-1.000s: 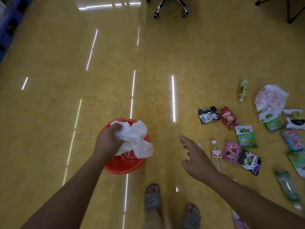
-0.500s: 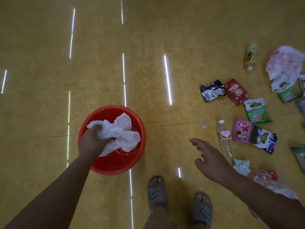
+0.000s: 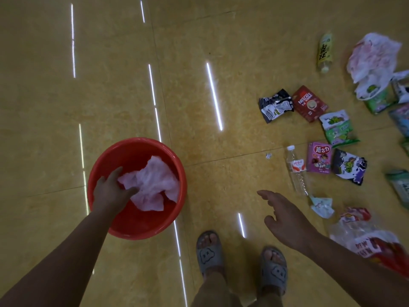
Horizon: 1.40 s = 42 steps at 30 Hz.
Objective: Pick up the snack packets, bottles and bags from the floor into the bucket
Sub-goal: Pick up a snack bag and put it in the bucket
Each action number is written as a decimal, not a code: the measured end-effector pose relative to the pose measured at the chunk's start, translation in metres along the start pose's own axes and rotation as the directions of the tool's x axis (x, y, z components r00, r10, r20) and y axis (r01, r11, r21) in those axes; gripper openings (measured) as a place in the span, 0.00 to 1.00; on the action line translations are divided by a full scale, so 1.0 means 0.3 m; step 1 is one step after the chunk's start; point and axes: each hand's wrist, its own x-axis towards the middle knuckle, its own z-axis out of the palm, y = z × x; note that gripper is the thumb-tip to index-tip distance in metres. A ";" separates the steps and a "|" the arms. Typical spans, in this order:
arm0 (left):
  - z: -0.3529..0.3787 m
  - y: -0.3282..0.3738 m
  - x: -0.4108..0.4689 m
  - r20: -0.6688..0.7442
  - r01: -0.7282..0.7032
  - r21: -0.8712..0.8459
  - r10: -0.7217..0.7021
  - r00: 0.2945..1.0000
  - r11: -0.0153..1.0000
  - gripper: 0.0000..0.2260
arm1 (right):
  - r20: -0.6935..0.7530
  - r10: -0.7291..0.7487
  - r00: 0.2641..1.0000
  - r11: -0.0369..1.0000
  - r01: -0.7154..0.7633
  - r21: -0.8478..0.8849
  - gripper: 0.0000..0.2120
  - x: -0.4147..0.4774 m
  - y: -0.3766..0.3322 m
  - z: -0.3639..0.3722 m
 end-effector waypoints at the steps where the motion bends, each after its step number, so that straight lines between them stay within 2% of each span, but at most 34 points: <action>1: -0.002 0.021 -0.004 -0.010 -0.009 0.003 0.009 1.000 1.000 0.37 | -0.005 0.005 1.000 1.000 -0.005 0.005 0.30 -0.007 0.008 -0.002; 12: 0.010 0.373 -0.115 0.003 -0.310 0.019 0.310 0.951 0.950 0.28 | -0.095 0.090 0.991 0.995 -0.086 0.050 0.28 -0.118 0.173 -0.073; 22: 0.179 0.731 -0.308 0.095 -0.486 0.003 0.484 0.870 0.874 0.31 | -0.157 0.175 0.972 0.982 -0.161 0.099 0.28 -0.252 0.459 -0.144; 29: 0.450 0.992 -0.521 0.220 -0.625 0.022 0.606 0.765 0.781 0.31 | -0.160 0.311 0.937 0.948 -0.292 0.129 0.28 -0.376 0.768 -0.144; 35: 0.746 1.180 -0.674 0.331 -0.740 0.030 0.692 0.642 0.672 0.30 | -0.156 0.480 0.863 0.875 -0.458 0.157 0.29 -0.453 1.102 -0.054; 39: 0.957 1.267 -0.723 0.421 -0.805 0.069 0.714 0.559 0.589 0.30 | -0.147 0.588 0.795 0.804 -0.556 0.212 0.29 -0.469 1.311 0.024; 42: 1.111 1.308 -0.753 0.493 -0.842 0.104 0.708 0.506 0.530 0.30 | -0.099 0.614 0.783 0.780 -0.582 0.230 0.30 -0.462 1.451 0.086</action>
